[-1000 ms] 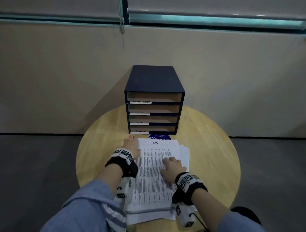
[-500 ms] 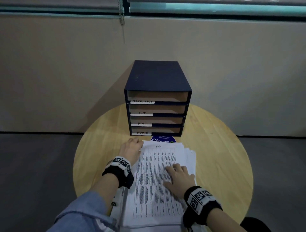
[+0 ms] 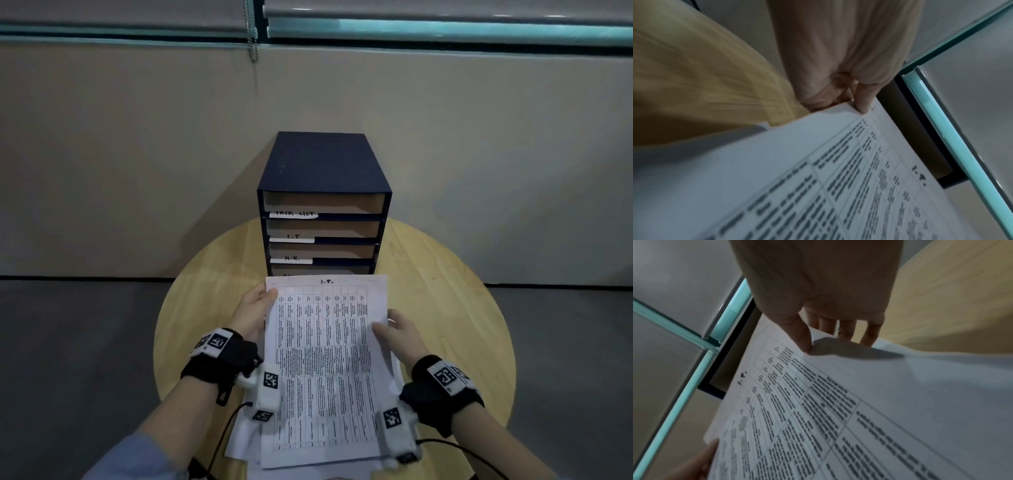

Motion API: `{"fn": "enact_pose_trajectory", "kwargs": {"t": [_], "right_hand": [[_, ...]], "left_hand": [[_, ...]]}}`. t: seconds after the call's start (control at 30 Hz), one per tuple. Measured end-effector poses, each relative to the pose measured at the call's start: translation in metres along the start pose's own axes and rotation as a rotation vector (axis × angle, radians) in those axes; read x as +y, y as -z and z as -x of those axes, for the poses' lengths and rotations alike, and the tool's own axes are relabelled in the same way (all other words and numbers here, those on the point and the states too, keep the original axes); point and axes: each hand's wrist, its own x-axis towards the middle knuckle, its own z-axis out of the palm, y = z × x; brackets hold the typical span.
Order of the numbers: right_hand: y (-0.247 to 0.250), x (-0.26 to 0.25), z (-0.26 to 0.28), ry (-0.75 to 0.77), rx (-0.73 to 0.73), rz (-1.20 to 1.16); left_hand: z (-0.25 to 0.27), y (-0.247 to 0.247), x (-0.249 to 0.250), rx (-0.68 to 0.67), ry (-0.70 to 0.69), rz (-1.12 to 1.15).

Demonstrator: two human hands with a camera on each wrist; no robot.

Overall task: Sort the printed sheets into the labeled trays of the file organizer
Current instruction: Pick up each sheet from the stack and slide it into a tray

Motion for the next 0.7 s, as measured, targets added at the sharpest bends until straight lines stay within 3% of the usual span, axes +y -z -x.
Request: {"fn": "enact_pose_trajectory", "kwargs": {"t": [0.13, 0.3, 0.5, 0.57, 0.7], "right_hand": [[-0.005, 0.018, -0.011, -0.027, 0.025, -0.148], [-0.002, -0.002, 0.011, -0.061, 0.003, -0.253], [0.007, 0.018, 0.025, -0.24, -0.263, -0.198], [0.012, 0.01, 0.028, -0.233, -0.236, -0.197], [0.021, -0.017, 0.011, -0.218, -0.203, -0.252]], "left_hand": [[0.008, -0.006, 0.002, 0.061, 0.003, 0.057], [0.009, -0.008, 0.002, 0.115, 0.028, -0.027], [0.006, -0.01, 0.02, 0.218, 0.056, -0.047], [0.006, -0.011, 0.027, 0.179, 0.101, -0.015], [0.021, -0.014, 0.033, -0.026, 0.195, -0.055]]}}
